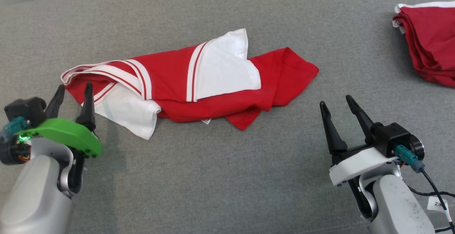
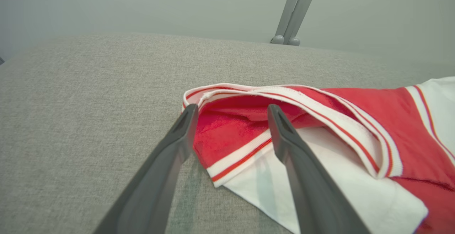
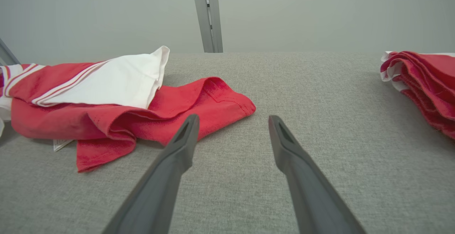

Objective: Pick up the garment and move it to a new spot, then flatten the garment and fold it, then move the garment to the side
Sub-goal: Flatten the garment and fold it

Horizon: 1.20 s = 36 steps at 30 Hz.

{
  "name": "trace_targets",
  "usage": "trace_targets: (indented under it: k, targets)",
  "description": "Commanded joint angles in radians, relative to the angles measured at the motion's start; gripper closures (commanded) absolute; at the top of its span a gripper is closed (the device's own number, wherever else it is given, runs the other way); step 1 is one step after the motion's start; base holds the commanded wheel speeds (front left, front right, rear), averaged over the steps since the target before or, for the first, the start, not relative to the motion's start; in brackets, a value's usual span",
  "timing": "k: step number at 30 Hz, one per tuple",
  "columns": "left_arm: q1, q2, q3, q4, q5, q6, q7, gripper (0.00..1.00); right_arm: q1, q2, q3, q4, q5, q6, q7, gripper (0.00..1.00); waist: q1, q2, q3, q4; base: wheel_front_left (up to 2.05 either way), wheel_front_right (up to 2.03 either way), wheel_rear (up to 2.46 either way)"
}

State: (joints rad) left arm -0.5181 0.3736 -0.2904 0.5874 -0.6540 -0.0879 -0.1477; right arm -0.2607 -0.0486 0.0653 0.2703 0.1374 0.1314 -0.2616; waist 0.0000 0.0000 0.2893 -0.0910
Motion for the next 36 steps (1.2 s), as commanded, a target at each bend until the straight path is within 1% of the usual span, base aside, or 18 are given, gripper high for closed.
trace_targets:
  k: [1,7,13,18,25,29,36]
  targets:
    - [0.027,-0.009,-0.001,-0.007,-0.003,-0.006,-0.026,0.00,0.011,-0.004,-0.004,0.003,-0.008,-0.002,-0.005,0.00,0.0000,0.0000,-0.025,0.019,0.00,0.00,0.00]
    - [0.116,-0.063,-0.022,-0.050,0.017,-0.007,-0.094,0.00,0.034,-0.004,-0.011,0.011,-0.019,-0.002,-0.005,0.00,0.0000,0.0000,-0.087,0.049,0.00,0.00,0.00]
    - [0.227,-0.133,-0.024,-0.103,0.053,0.013,-0.118,0.00,0.071,-0.004,-0.017,0.025,-0.020,-0.002,-0.005,0.00,0.0000,0.0000,-0.165,0.073,0.00,0.00,0.00]
    - [0.326,-0.191,0.010,-0.163,0.100,0.025,-0.117,0.00,0.115,-0.004,-0.021,0.041,-0.017,-0.002,-0.005,0.00,0.0000,0.0000,-0.231,0.085,0.00,0.00,0.00]
    - [0.446,-0.257,0.083,-0.233,0.156,0.017,-0.117,0.00,0.170,-0.004,-0.017,0.046,-0.004,-0.002,-0.005,0.00,0.0000,0.0000,-0.294,0.089,0.00,0.00,0.00]
    - [0.493,-0.282,0.114,-0.261,0.184,0.010,-0.116,0.00,0.187,-0.004,-0.015,0.043,0.006,-0.002,-0.005,0.00,0.0000,0.0000,-0.306,0.087,0.00,0.00,0.00]
    - [0.535,-0.305,0.142,-0.282,0.220,-0.006,-0.116,0.00,0.202,-0.004,-0.013,0.044,0.015,-0.002,-0.005,0.00,0.0000,0.0000,-0.317,0.085,0.00,0.00,0.00]
